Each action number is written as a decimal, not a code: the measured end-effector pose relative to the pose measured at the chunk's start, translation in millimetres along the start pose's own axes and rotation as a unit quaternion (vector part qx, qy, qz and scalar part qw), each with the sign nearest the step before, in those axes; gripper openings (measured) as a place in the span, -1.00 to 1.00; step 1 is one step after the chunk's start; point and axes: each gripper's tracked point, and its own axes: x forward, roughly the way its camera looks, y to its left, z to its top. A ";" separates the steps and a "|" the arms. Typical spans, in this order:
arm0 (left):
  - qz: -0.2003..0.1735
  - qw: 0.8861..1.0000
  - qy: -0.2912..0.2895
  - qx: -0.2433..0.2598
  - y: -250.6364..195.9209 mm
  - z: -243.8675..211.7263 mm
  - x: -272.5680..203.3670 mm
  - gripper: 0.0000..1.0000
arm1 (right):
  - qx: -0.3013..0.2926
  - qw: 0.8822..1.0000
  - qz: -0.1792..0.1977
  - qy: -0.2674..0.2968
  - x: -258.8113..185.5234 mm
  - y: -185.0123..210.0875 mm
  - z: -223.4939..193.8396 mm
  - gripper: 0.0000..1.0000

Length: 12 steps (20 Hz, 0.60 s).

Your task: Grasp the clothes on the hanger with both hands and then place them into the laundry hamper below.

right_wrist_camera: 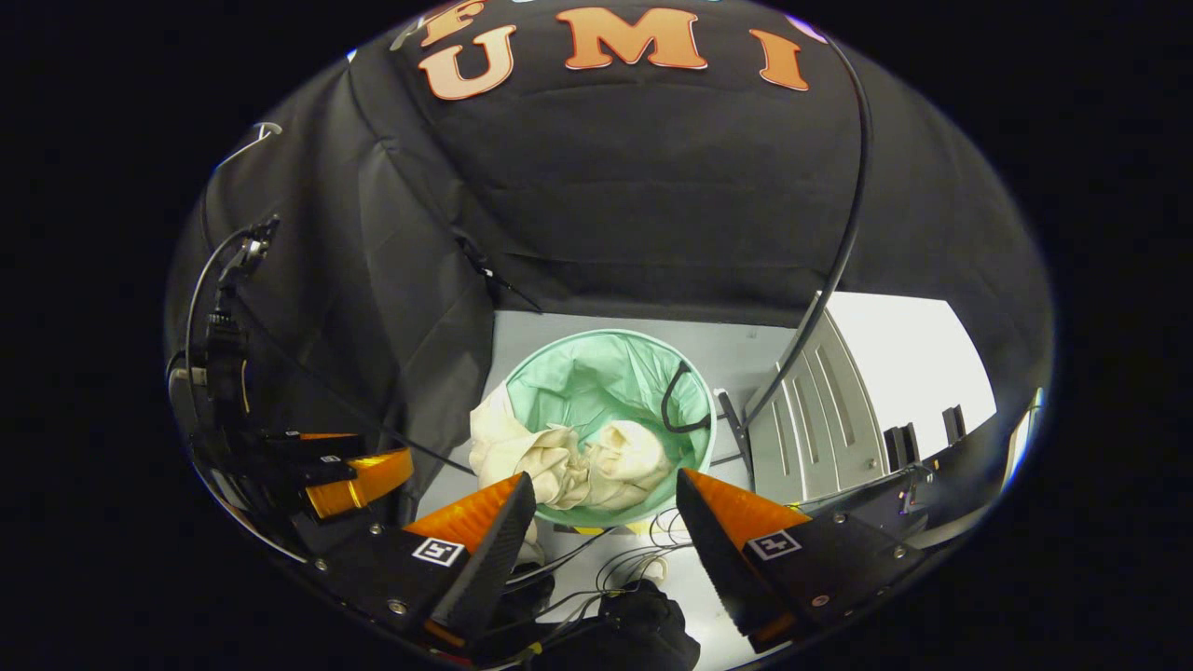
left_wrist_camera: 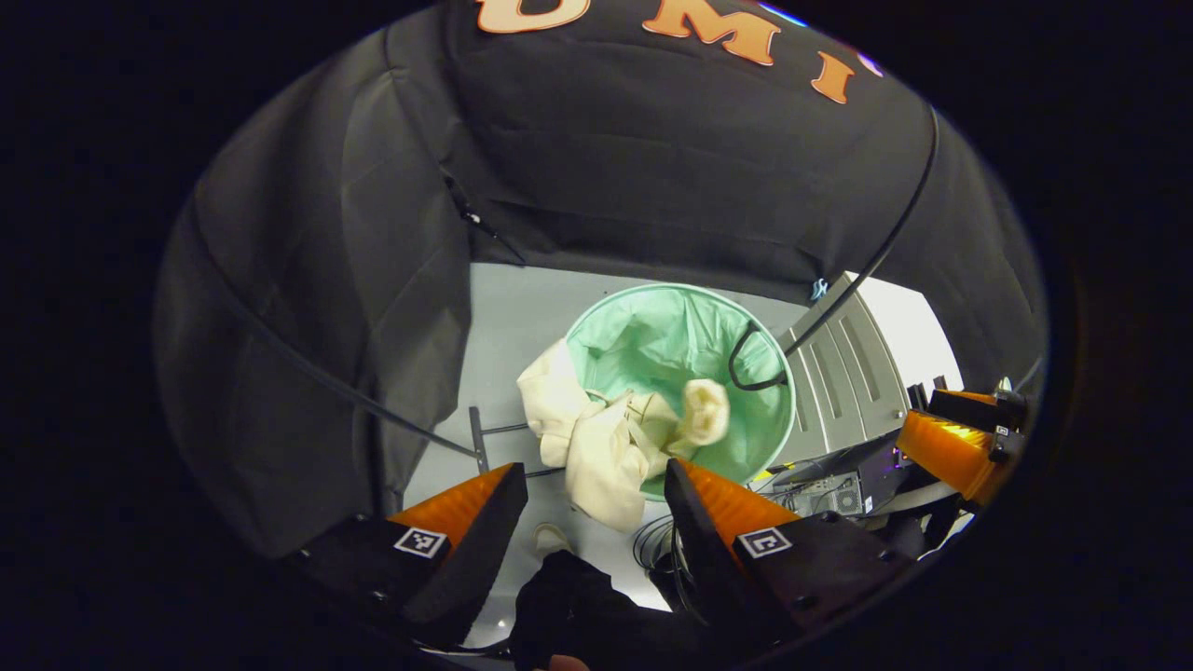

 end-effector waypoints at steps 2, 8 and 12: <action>-0.005 0.999 -0.031 0.006 -3.6 14.6 -10.0 1.00 | 0.004 1.000 -0.007 -0.013 -7.3 -4.8 5.8 0.89; -0.001 0.989 -0.144 -0.010 0.7 76.8 -59.0 0.96 | 0.026 0.993 -0.025 -0.111 -56.9 -14.8 54.7 0.89; 0.013 0.970 -0.243 -0.015 6.9 125.2 -122.7 1.00 | 0.033 0.978 -0.031 -0.205 -117.1 -18.7 109.5 0.89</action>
